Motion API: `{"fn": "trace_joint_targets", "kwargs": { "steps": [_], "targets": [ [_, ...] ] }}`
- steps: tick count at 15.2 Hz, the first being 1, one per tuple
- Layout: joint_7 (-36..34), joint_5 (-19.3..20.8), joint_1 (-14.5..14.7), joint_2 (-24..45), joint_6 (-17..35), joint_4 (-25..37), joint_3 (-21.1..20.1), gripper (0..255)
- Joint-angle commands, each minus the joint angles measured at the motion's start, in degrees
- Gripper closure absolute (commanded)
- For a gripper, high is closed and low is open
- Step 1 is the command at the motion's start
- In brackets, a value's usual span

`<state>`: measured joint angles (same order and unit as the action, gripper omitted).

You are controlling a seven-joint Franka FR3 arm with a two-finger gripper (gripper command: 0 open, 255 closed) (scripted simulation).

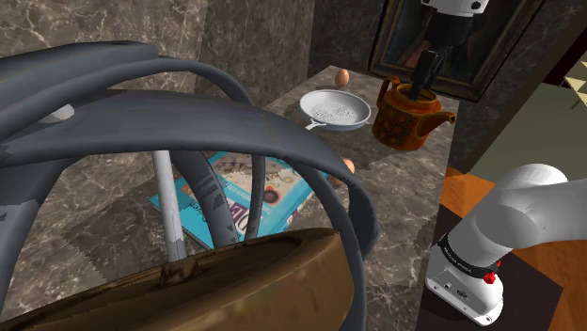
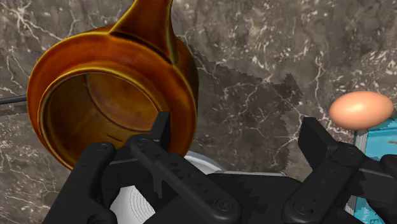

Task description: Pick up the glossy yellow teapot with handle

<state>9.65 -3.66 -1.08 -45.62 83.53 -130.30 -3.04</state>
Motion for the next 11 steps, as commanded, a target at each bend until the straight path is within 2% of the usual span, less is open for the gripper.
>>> {"fn": "trace_joint_targets", "kwargs": {
  "steps": [1, 5, 11],
  "targets": [
    [0.0, 0.0, 0.0, 0.0, 0.0, 0.0, 0.0, 0],
    [4.78, 1.95, -1.0, 4.97, 4.64, 0.13, 4.04, 0],
    [5.28, 2.09, -1.12, 4.54, 8.59, -4.27, 4.35, 0]
  ]
}}
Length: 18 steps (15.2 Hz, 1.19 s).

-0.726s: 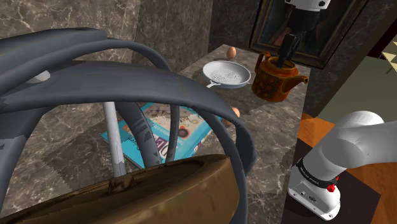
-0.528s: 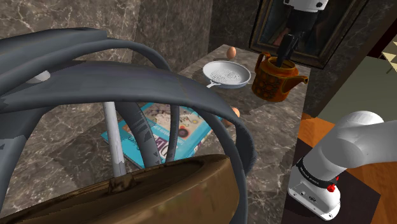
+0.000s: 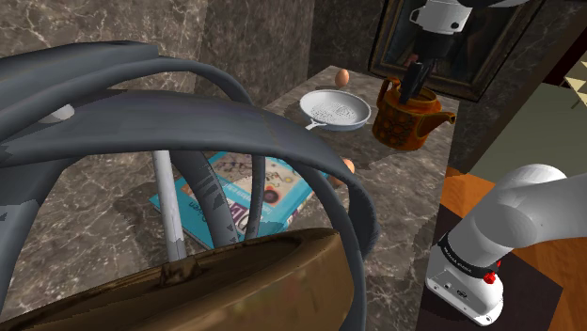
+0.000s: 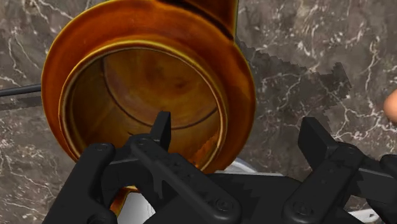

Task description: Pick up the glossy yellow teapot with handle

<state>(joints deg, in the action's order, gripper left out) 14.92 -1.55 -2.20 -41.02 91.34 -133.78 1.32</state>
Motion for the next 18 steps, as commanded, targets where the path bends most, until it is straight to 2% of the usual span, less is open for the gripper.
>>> {"fn": "trace_joint_targets", "kwargs": {
  "steps": [1, 4, 5, 14, 18],
  "targets": [
    [0.04, -0.01, 0.0, -0.19, 1.5, -1.66, -0.01, 0],
    [0.08, -0.01, -0.01, -0.39, 2.64, -3.01, -0.01, 0],
    [0.11, 0.02, -0.03, -0.48, 2.64, -3.1, 0.02, 255],
    [0.08, -0.01, -0.02, -0.39, 2.65, -3.01, -0.01, 255],
    [-0.02, -0.02, 0.0, 0.17, -0.26, 0.45, -0.02, 255]
  ]
}}
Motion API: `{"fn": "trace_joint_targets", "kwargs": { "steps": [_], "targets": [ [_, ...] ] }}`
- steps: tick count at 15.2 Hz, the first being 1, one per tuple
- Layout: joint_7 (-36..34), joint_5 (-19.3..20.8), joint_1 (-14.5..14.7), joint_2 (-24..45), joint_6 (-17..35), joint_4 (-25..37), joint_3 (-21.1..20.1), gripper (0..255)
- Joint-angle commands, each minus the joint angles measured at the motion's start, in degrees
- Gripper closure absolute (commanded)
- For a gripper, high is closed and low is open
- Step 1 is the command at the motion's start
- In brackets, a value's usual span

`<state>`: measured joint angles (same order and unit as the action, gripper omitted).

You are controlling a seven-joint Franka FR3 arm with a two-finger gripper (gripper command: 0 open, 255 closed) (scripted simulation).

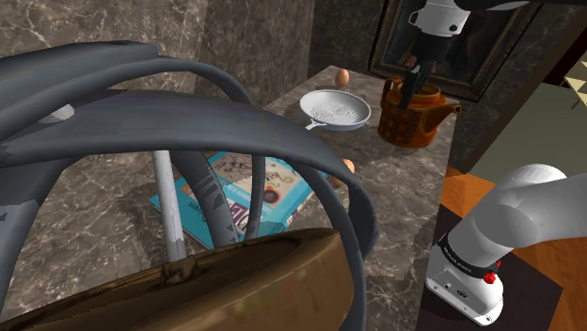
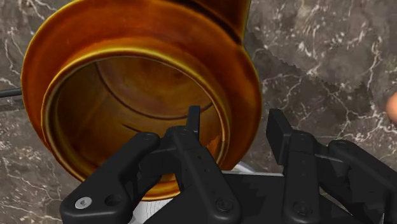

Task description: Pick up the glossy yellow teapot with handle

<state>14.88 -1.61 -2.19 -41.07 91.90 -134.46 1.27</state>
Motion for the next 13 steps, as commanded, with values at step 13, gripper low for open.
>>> {"fn": "trace_joint_targets", "kwargs": {
  "steps": [13],
  "targets": [
    [-0.25, -0.01, 0.07, 2.69, -8.76, 11.56, 0.04, 255]
  ]
}}
